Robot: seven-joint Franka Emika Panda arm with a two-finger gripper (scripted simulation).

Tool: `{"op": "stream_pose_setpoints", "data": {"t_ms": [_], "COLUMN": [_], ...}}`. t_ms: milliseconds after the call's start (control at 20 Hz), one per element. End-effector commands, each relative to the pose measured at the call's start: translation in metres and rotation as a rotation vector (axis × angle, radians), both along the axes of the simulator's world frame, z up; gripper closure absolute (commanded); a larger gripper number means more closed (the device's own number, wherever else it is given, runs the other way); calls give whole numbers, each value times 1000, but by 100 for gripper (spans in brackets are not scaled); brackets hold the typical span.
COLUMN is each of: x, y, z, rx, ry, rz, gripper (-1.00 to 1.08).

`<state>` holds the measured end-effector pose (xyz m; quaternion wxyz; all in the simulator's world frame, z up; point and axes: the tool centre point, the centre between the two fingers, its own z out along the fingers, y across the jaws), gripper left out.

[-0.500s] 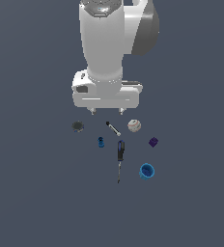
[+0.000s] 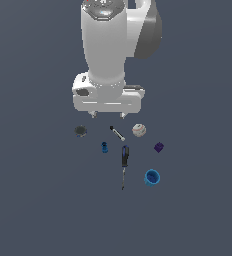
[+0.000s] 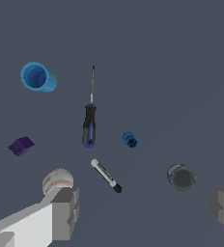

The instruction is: Pick up a designated object from a clutter of objects.

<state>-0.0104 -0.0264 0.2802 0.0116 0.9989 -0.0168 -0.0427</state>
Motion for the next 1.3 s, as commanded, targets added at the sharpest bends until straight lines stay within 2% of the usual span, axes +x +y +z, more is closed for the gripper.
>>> {"op": "stream_pose_setpoints", "data": {"t_ms": [0,350,650,950,1250], "x": [-1,1,8,15,12], "y": [-5,1,26,72,139], "z": [1,-4,-27,-68,-123], "rx": [-8,-8,-15,-19,-8], "ry": [2,0,-7,-21,-41], "rz": [-9,8,86,223,416], "gripper": [-92,-92,-92,-92,-92]}}
